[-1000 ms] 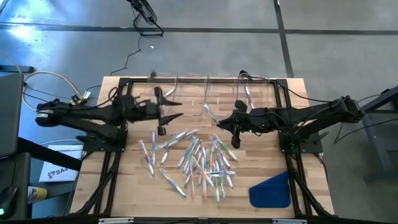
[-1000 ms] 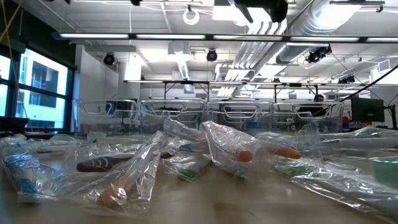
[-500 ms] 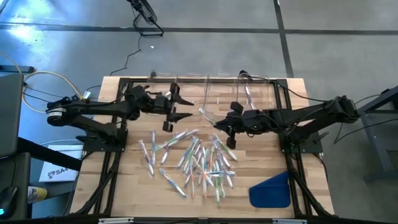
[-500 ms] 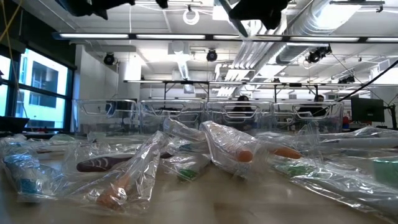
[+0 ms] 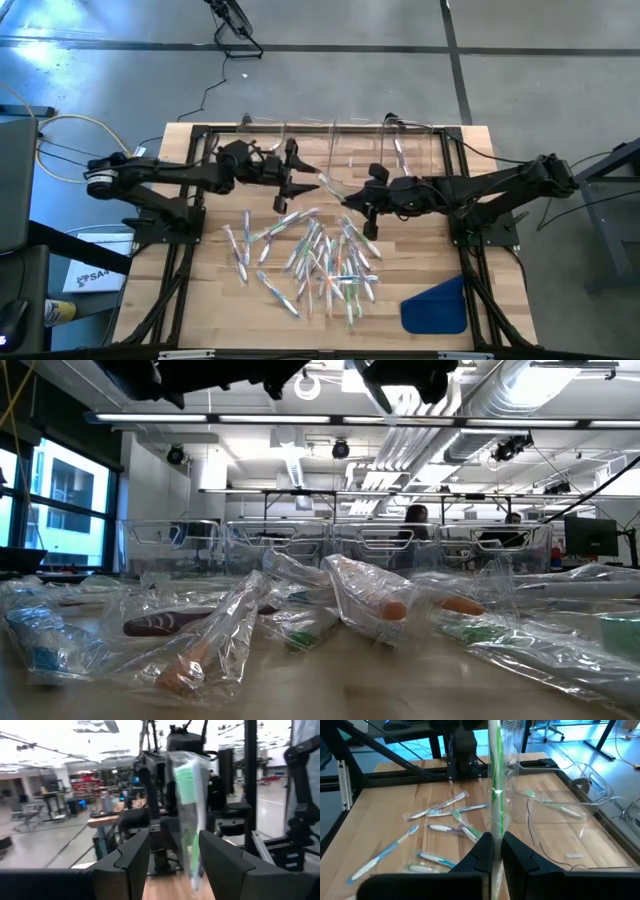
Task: Pick & Place Toothbrushes
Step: Put the green toothbrush into the left transparent bin
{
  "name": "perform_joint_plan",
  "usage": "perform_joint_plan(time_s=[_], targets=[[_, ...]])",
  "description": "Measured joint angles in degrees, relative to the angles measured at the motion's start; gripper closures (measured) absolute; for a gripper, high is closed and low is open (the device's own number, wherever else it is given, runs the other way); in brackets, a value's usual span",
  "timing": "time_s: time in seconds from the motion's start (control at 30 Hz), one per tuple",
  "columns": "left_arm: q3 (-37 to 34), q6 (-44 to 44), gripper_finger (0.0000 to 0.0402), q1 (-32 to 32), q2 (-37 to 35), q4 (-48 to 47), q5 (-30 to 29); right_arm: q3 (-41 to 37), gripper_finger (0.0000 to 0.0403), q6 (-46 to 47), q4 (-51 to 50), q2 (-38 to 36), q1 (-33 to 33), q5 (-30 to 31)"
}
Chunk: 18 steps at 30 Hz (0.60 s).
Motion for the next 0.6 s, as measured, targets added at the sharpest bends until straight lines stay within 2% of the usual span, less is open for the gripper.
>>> perform_joint_plan(time_s=[0.3, 0.6], targets=[[6.6, -0.1, 0.0236, -1.5, 6.2, 1.2, 3.1, 0.0, 0.0388, 0.2, -0.6, 0.0, 0.0, 0.0], [8.2, 0.3, 0.0236, -1.8, 6.5, -0.6, 4.4, 0.0, 0.0388, 1.0, -1.3, 0.0, 0.0, 1.6]])
